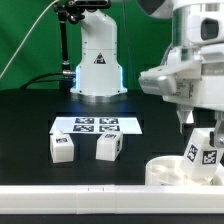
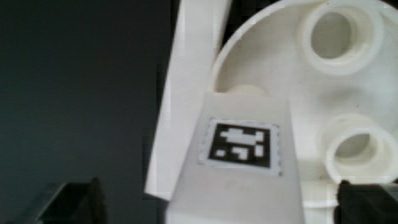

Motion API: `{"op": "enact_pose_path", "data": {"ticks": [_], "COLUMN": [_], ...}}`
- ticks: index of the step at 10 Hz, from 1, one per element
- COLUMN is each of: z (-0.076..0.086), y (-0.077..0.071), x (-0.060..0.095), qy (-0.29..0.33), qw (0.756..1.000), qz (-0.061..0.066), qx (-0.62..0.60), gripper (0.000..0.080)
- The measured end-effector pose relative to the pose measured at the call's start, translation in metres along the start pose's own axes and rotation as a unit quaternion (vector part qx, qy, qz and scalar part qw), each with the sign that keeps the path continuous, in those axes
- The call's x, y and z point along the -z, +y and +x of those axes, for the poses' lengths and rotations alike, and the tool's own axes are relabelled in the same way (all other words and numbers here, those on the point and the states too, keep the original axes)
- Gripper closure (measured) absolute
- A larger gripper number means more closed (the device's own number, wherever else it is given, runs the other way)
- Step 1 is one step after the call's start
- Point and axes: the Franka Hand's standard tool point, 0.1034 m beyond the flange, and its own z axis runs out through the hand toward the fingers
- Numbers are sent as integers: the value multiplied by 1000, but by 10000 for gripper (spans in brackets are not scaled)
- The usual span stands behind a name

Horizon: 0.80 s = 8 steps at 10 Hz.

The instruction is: Assemble stool

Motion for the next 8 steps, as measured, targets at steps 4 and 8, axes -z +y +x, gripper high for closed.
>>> {"op": "enact_pose_path", "data": {"ticks": [4,8], "z": [-1,-3], "y": [-3,-8], "x": [-5,-7], "qy": [0,-2], "qw": [1000,1000], "qz": [5,17], "qx": [-10,-17], "gripper": [317,453]}}
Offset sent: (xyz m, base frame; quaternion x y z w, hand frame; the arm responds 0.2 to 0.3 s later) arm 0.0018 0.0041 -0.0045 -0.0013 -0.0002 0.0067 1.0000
